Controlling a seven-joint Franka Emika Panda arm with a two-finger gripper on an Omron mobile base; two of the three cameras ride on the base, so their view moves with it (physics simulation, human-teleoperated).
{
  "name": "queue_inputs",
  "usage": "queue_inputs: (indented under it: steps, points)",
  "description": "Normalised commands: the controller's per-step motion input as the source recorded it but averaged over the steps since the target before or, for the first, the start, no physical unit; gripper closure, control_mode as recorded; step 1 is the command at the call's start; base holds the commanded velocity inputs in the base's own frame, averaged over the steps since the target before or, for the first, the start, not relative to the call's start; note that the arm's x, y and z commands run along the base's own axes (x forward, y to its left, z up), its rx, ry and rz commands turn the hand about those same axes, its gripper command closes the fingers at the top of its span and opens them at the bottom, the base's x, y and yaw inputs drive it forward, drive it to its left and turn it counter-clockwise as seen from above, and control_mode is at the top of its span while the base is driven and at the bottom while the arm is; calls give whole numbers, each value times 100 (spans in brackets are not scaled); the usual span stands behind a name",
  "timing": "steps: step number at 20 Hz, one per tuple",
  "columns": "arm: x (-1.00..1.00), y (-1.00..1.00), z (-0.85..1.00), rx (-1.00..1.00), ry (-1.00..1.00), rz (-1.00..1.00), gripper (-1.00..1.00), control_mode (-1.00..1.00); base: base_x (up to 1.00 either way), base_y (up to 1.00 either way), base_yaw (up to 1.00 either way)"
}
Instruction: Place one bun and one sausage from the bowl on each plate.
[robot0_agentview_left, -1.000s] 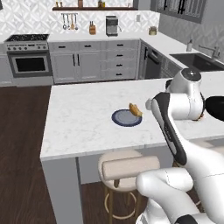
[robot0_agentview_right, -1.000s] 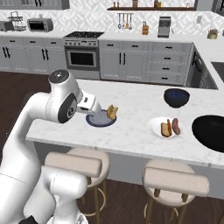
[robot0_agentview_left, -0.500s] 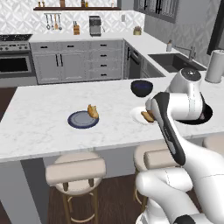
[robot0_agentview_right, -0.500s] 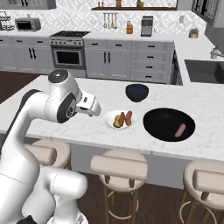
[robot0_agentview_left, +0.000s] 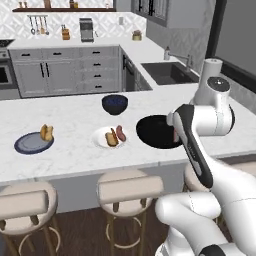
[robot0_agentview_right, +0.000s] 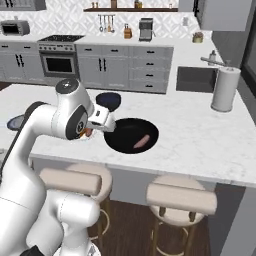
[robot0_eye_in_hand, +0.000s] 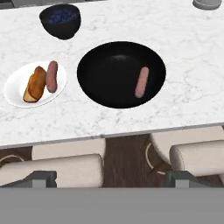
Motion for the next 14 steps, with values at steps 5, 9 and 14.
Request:
queue_inputs:
  steps: [5, 9, 14]
  points:
    - [0, 0, 0, 0, 0, 0, -100, 100, 32, -73, -4]
    - [0, 0, 0, 0, 0, 0, -100, 100, 68, -1, 0]
    - [8, 1, -4, 0, 0, 0, -100, -100, 45, 1, 0]
